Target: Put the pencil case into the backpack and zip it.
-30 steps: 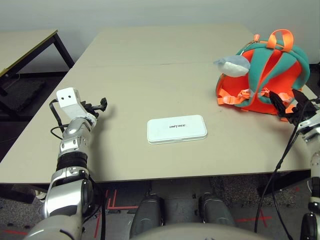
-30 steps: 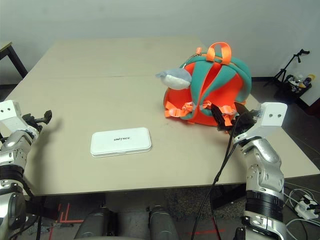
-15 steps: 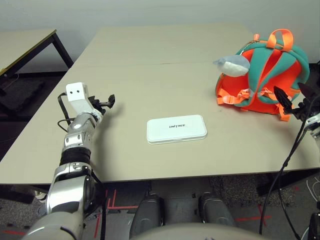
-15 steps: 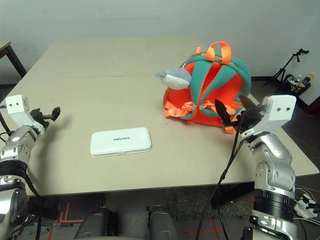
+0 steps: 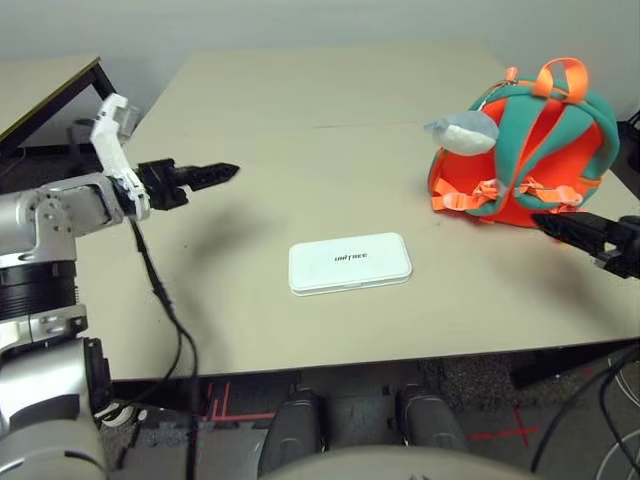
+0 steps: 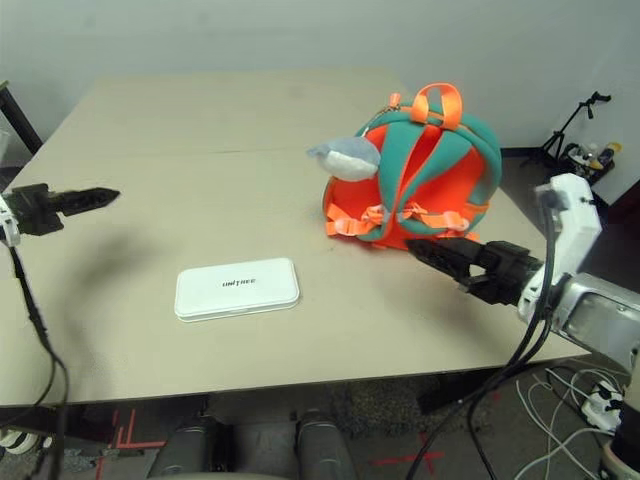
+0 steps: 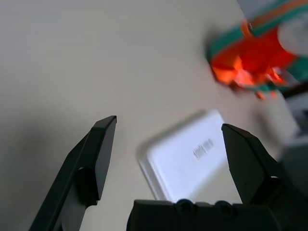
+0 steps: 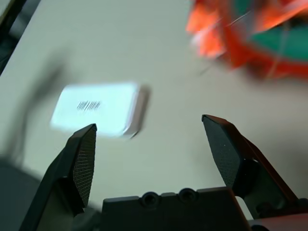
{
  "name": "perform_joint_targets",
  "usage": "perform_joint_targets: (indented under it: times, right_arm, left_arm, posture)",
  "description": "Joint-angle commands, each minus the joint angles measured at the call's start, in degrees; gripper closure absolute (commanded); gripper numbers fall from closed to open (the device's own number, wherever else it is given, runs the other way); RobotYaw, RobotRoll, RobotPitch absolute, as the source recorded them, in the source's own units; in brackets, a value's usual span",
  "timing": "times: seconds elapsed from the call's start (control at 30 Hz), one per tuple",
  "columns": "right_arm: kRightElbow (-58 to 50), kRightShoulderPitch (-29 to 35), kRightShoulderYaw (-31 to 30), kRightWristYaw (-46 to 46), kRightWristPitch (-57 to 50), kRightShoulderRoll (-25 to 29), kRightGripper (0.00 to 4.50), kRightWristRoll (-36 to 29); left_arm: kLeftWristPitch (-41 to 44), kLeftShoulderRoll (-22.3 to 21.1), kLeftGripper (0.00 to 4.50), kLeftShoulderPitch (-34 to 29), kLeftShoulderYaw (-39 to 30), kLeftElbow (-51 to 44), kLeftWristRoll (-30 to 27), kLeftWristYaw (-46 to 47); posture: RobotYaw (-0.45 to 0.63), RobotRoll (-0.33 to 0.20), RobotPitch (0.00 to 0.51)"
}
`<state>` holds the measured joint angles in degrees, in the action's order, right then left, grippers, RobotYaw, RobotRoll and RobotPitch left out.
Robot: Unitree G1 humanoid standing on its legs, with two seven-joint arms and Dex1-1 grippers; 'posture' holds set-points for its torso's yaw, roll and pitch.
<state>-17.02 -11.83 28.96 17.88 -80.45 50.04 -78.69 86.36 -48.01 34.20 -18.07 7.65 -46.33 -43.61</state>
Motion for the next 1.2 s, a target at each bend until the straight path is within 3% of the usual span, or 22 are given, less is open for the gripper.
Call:
perform_joint_targets:
  times: [0.03, 0.2, 0.43, 0.7, 1.2]
  right_arm:
    - [1.92, -3.52, -6.00, -4.94, -1.33, -3.22, 0.53, -0.64]
    - [4.80, -7.50, -12.59, -6.30, -3.46, -5.83, 2.23, 2.50]
    - [5.93, -9.81, -18.64, -4.19, -2.18, -9.41, 4.48, 9.15]
    - [6.48, -11.53, -21.82, -3.22, -1.55, -12.79, 4.48, 15.80]
    - [7.52, -12.16, -26.71, 0.02, 2.61, -17.03, 4.48, 28.29]
  left_arm:
    - [5.80, 2.20, 0.00, -2.58, 0.61, -3.33, -2.98, -0.19]
    - [6.09, 5.86, 0.00, -5.37, 2.23, -3.88, -3.35, 0.94]
    - [0.18, 9.70, 0.00, -6.69, 4.35, -0.23, 0.22, 2.64]
    - [-2.79, 10.75, 0.00, -8.96, 6.94, 1.97, 1.58, 2.25]
    - [-3.08, 12.87, 0.00, -7.63, 10.46, 7.90, 3.86, 1.98]
  posture:
    - [-0.01, 0.000, 0.052]
    - [0.00, 0.000, 0.054]
    - [0.03, 0.000, 0.061]
    - [0.03, 0.000, 0.063]
    - [0.02, 0.000, 0.068]
